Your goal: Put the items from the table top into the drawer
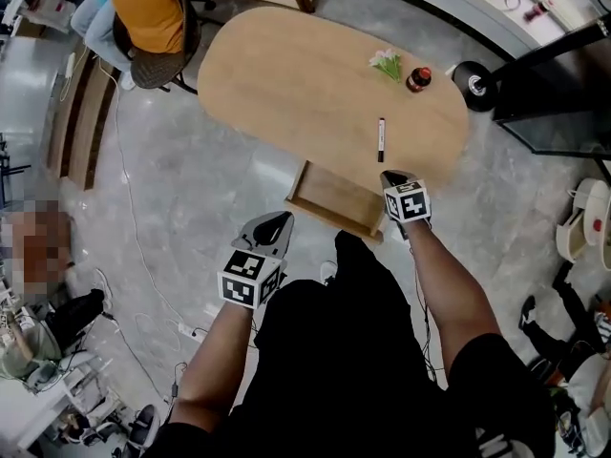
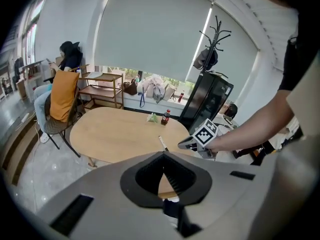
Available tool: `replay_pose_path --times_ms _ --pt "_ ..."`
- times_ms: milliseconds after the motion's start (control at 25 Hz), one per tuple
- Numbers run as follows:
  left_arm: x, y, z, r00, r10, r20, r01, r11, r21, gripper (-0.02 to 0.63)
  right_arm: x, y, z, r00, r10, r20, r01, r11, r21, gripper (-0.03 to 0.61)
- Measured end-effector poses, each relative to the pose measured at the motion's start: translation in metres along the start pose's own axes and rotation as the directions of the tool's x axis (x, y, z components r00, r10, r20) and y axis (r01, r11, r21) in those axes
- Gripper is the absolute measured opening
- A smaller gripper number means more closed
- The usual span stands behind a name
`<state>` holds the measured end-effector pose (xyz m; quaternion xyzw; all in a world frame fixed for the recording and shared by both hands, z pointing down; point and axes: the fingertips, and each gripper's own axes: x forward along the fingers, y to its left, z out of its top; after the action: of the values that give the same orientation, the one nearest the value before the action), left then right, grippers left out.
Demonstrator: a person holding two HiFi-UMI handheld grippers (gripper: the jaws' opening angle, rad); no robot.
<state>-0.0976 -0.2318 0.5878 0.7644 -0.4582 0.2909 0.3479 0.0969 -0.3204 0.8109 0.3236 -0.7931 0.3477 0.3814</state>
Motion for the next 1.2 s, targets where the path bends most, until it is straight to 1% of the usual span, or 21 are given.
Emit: replay_pose_path --times_ms 160,320,360,480,640,840,880,920,960,1080,1200 --pt "0.023 0.016 -0.005 0.999 0.015 -0.048 -0.017 0.999 -0.034 0.002 0.052 -0.028 0.005 0.998 -0.013 -0.06 0.012 1.0 -0.021 0.005" --pt "0.038 0.022 -0.015 0.995 0.01 -0.099 -0.016 0.998 -0.063 0.002 0.089 -0.057 0.01 0.994 -0.053 -0.098 0.051 0.998 -0.024 0.009" --pt "0.041 0.022 -0.019 0.994 0.005 -0.111 -0.013 0.998 -0.069 0.002 0.096 -0.063 0.013 0.993 -0.058 -0.103 0.056 0.998 -0.021 0.019" --pt "0.045 0.019 -0.032 0.99 -0.005 -0.141 -0.006 0.997 -0.078 0.002 0.116 -0.078 0.017 0.99 -0.069 -0.127 0.07 0.998 0.003 0.102" --pt "0.052 0.024 -0.042 0.987 -0.006 -0.163 -0.008 0.996 -0.089 0.002 0.136 -0.095 0.021 0.983 -0.101 -0.152 0.108 0.993 0.038 0.104" --pt "0.059 0.027 -0.041 0.986 -0.025 -0.167 0.01 0.996 -0.089 0.002 0.151 -0.1 0.016 0.974 -0.114 -0.197 0.129 0.989 0.066 0.104" --pt "0.06 0.026 -0.04 0.985 -0.03 -0.168 0.016 0.996 -0.087 0.002 0.152 -0.101 0.014 0.971 -0.122 -0.204 0.14 0.987 0.074 0.099" --pt "0.061 0.027 -0.041 0.985 -0.035 -0.17 0.02 0.996 -0.084 0.002 0.152 -0.103 0.013 0.969 -0.133 -0.208 0.153 0.985 0.081 0.081" --pt "0.062 0.027 -0.041 0.984 -0.038 -0.173 0.024 0.996 -0.083 0.002 0.151 -0.104 0.012 0.967 -0.142 -0.21 0.163 0.983 0.087 0.063" --pt "0.063 0.031 -0.045 0.982 -0.05 -0.183 0.036 0.996 -0.079 0.002 0.149 -0.105 0.012 0.966 -0.15 -0.211 0.173 0.981 0.093 0.06" --pt "0.065 0.035 -0.048 0.981 -0.058 -0.186 0.045 0.996 -0.071 0.002 0.141 -0.1 0.017 0.975 -0.142 -0.174 0.161 0.982 0.101 0.059"
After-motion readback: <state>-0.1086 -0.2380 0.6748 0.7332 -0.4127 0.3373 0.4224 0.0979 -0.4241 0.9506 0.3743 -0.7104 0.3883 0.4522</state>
